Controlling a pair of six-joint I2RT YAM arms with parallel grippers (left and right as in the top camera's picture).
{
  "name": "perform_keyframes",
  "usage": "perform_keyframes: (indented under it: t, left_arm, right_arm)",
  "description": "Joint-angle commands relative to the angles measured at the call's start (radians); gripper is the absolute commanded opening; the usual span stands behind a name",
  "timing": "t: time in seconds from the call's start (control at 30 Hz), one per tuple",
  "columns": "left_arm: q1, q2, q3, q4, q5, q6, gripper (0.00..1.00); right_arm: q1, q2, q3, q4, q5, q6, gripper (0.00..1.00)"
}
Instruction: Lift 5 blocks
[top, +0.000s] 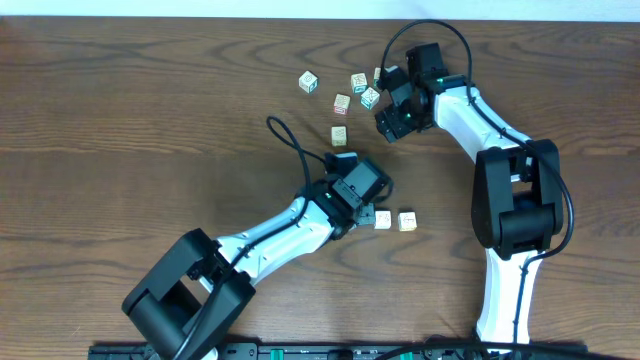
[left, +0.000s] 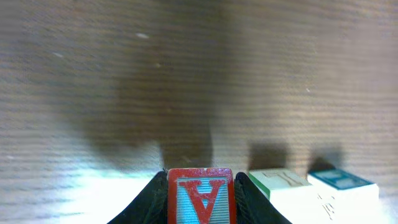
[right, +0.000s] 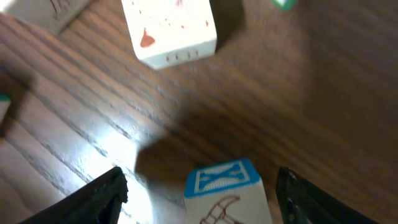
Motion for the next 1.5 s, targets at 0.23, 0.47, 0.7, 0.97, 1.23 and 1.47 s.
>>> perform_keyframes:
  t: [0.23,0.47,0.7,0.97,1.23,1.47]
  left_arm:
    - [-0.046,-0.006,-0.007,0.002,-0.020,-0.017,0.17]
    - [-0.049,-0.006,-0.007,0.000,-0.014,-0.017,0.17]
    - [-0.049,-0.006,-0.007,0.000,-0.016,-0.013,0.34]
    - [-0.049,-0.006,-0.007,0.000,-0.016,-0.013,0.52]
    - [-0.041,-0.009,-0.006,0.003,-0.041,0.043,0.63]
    - [0.027,-0.061,-0.006,0.004,-0.042,0.132,0.67]
  right_arm:
    - [0.006,0.009,0.020,-0.006,-0.003,-0.015,0.46]
    - [0.006,0.009,0.020,-0.018,0.026,-0.014,0.29]
    - [0.006,0.009,0.020,-0.040,0.034,-0.015,0.19]
    - [0.006,0.009,0.020,-0.045,0.034,-0.014,0.14]
    - [0.006,0.008,0.040,-0.095,0.034,-0.003,0.01]
    - [0.006,0.001,0.174,-0.240,0.034,-0.003,0.01]
